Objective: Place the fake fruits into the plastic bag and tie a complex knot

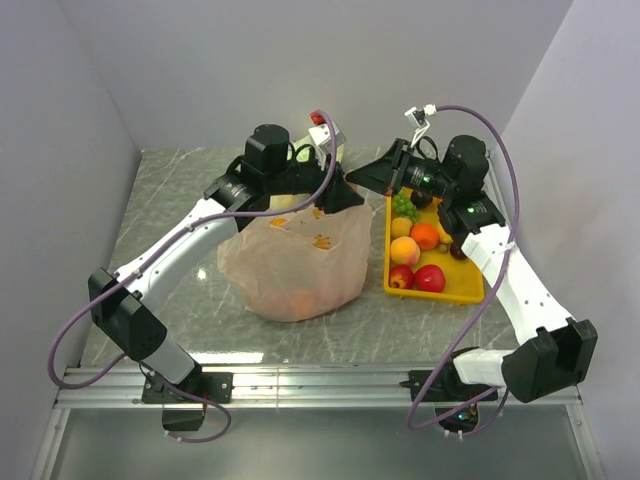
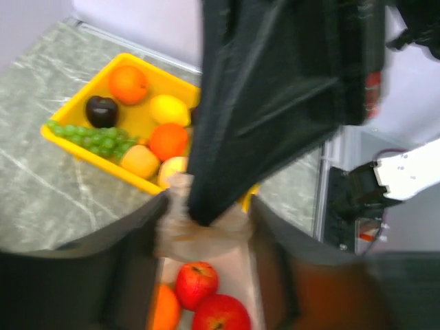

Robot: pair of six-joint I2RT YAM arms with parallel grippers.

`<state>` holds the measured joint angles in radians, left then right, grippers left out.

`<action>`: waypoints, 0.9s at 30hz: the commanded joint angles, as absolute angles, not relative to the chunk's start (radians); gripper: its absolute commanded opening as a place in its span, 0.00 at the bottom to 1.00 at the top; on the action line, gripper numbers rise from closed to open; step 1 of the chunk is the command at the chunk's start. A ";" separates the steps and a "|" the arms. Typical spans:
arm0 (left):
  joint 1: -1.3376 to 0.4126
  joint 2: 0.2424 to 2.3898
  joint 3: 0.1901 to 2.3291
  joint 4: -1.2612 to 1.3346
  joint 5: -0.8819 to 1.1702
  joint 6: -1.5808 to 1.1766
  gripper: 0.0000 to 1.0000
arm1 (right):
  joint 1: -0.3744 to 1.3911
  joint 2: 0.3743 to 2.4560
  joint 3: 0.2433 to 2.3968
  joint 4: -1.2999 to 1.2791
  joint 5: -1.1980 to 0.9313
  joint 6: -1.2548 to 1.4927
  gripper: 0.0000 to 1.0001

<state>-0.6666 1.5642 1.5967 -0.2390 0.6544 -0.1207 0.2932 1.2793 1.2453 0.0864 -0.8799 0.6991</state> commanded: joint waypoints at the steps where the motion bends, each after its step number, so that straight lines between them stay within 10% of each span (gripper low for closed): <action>1: -0.672 1.566 1.575 -0.167 0.600 -0.141 0.50 | 0.301 1.232 1.296 0.164 -0.876 0.704 0.00; 5: -0.669 1.525 1.507 -0.112 0.583 -0.138 0.00 | 0.298 1.227 1.289 0.137 -0.913 0.660 0.00; 15: -0.647 1.459 1.439 -0.101 0.635 -0.150 0.00 | 0.143 1.189 1.405 -0.298 -1.072 0.191 0.84; 27: -0.623 1.497 1.499 -0.057 0.854 -0.218 0.00 | 0.231 1.193 1.097 0.190 -1.127 -0.018 0.94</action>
